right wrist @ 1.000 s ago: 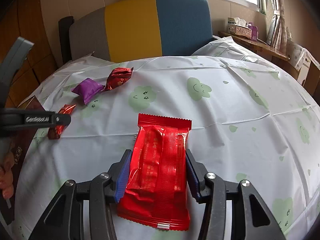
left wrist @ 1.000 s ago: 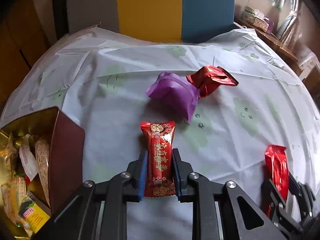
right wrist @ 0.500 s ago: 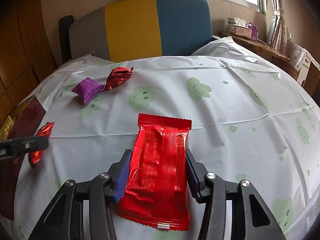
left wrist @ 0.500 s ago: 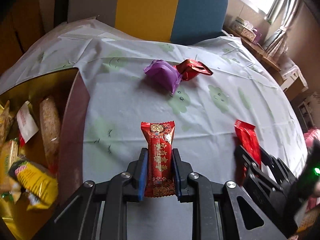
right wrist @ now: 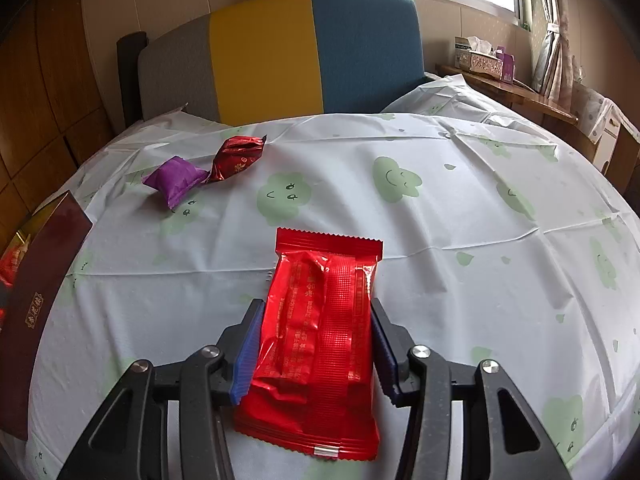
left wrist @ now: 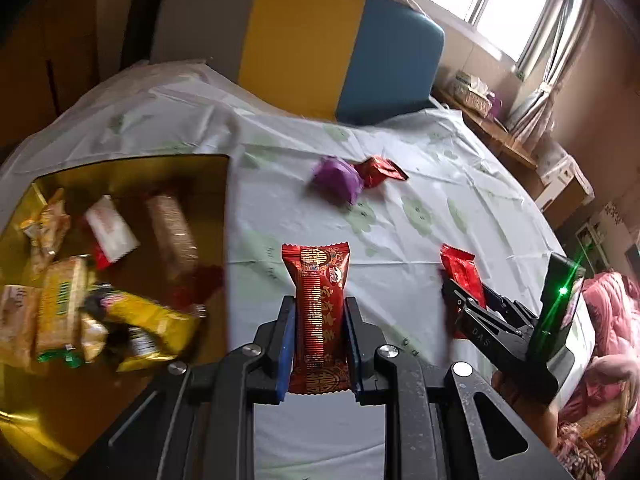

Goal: Organize snacks
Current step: 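Carry the candy packet into the gold tin and open the left tool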

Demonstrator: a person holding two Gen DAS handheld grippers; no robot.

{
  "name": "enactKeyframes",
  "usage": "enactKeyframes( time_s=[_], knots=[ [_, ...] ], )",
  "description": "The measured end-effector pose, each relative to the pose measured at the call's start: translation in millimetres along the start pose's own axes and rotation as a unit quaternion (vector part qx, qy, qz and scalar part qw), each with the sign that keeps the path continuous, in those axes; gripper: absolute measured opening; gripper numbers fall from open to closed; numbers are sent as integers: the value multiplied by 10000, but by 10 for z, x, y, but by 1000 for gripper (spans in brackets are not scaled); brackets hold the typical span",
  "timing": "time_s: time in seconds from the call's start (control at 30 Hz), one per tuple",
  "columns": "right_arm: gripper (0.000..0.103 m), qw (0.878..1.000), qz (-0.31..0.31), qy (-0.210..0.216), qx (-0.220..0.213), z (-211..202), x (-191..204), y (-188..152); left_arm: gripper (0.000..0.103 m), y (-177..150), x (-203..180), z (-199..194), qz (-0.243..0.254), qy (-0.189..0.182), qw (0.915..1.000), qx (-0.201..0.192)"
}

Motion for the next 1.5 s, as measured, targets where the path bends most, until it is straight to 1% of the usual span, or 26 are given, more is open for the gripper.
enactKeyframes(
  time_s=[0.1, 0.5, 0.6, 0.7, 0.77, 0.87, 0.97, 1.07, 1.13, 1.17, 1.23, 1.33, 1.43, 1.5],
  knots=[
    [51, 10000, -17, -25, 4, -2, 6, -2, 23, -20, 163, -108, -72, 53, 9999, -83],
    [51, 10000, -24, -43, 9, 0, 13, -1, 23, -294, 1041, -331, -800, 375, 9960, -139],
    [51, 10000, -26, -46, 10, 1, 12, -3, 23, -381, 1294, -388, -961, 521, 9939, -130],
    [51, 10000, -26, -45, 10, 1, 13, -3, 23, -499, 1604, -468, -1245, 647, 9900, -134],
    [51, 10000, -26, -44, 11, 1, 10, -4, 23, -564, 1761, -505, -1411, 698, 9874, -133],
    [51, 10000, -28, -49, 12, 1, 12, -5, 23, -648, 1949, -541, -1535, 800, 9848, -126],
    [51, 10000, -28, -49, 12, 2, 14, -2, 23, -713, 2073, -560, -1674, 797, 9826, -114],
    [51, 10000, -31, -62, 13, 5, 14, -7, 23, -769, 2176, -559, -1753, 872, 9806, -88],
    [51, 10000, -37, -70, 14, 6, 15, -8, 23, -805, 2219, -531, -1747, 936, 9802, -3],
    [51, 10000, -40, -75, 14, 4, 14, -10, 23, -825, 2228, -527, -1705, 986, 9804, 6],
    [51, 10000, -45, -84, 15, 4, 13, -11, 23, -836, 2228, -527, -1525, 1208, 9809, 21],
    [51, 9999, -57, -103, 19, 5, 19, -10, 23, -844, 2186, -508, -1403, 1131, 9836, 48],
    [51, 9999, -61, -112, 23, 8, 23, -7, 23, -860, 2124, -477, -1205, 1145, 9860, 122],
    [51, 9999, -63, -114, 24, 7, 22, -8, 24, -857, 2129, -457, -1169, 1212, 9856, 159]
  ],
)
Point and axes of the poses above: each gripper's, at about its wrist camera, not at the fingertips, and z roughly the way its jaws point, x to its left, y to its top, the point moved 7 cm from there along z, roughly the way its jaws point, and after that the axes turned 8 degrees about x, right-handed, at the moved point
